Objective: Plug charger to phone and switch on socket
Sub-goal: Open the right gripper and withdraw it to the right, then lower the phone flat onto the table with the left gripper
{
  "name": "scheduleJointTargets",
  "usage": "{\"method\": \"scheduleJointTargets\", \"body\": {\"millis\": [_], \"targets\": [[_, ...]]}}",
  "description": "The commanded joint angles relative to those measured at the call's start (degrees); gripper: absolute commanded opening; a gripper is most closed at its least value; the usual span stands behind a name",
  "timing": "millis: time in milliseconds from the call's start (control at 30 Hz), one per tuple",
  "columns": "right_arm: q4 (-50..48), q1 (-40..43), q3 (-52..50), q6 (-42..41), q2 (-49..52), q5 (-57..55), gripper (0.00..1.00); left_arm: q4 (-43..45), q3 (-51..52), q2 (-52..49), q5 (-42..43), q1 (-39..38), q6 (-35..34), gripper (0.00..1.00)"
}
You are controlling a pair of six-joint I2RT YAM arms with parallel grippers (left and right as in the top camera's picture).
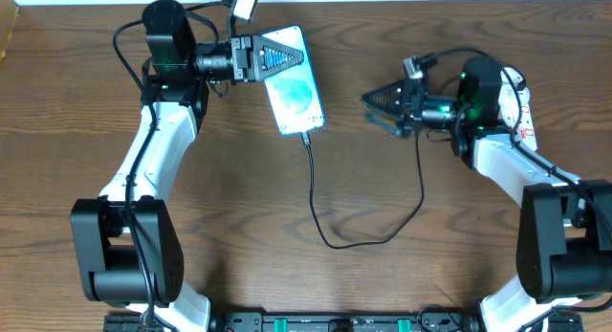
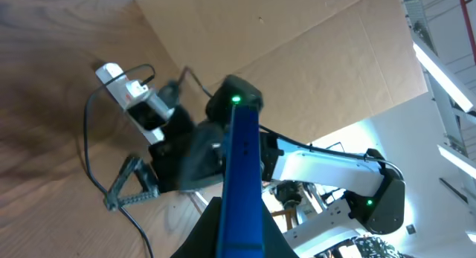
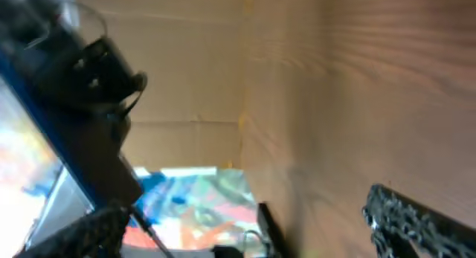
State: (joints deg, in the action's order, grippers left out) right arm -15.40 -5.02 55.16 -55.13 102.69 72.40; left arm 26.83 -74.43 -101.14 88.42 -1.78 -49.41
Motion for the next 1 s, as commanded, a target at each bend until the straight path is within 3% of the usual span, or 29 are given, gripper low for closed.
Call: {"method": "scheduleJointTargets", "body": {"millis": [0, 133, 267, 400, 533, 633, 800, 967], "targets": [[11.3, 0.5, -0.1, 10.3, -1.4, -8.3, 0.99, 0.2, -0.8, 1.2, 0.9, 0.1, 0.7, 0.08], [32.7, 0.5, -0.1, 22.2, -7.5, -25.3, 0.99, -1.0, -0.8, 1.2, 0.4, 0.1, 0.7, 0.07], [43.5, 0.5, -0.1, 26.6, -18.3, -37.8, 0.99, -2.3, -0.8, 1.2, -3.5, 0.0, 0.7, 0.07], [48.0, 0.5, -0.1, 26.6, -28.2, -48.1, 0.99, -10.3, -0.7, 1.2, -8.6, 0.0, 3.2, 0.07], [51.6, 0.5, -0.1, 26.6, -40.4, -60.2, 0.99, -31.6, -0.7, 1.1, -17.0, -1.0, 19.0, 0.08], [52.7, 0.5, -0.1, 26.6, -44.3, -63.5, 0.99, -40.0, -0.7, 0.8, -22.6, -3.3, 25.2, 0.07], [52.7, 0.5, -0.1, 26.6, -45.4, -64.0, 0.99, -46.8, -0.7, -1.9, -31.5, -9.0, 29.0, 0.07], [53.0, 0.5, -0.1, 26.5, -44.7, -63.9, 0.99, -47.3, -0.7, -6.8, -35.7, -14.9, 29.5, 0.07]]}}
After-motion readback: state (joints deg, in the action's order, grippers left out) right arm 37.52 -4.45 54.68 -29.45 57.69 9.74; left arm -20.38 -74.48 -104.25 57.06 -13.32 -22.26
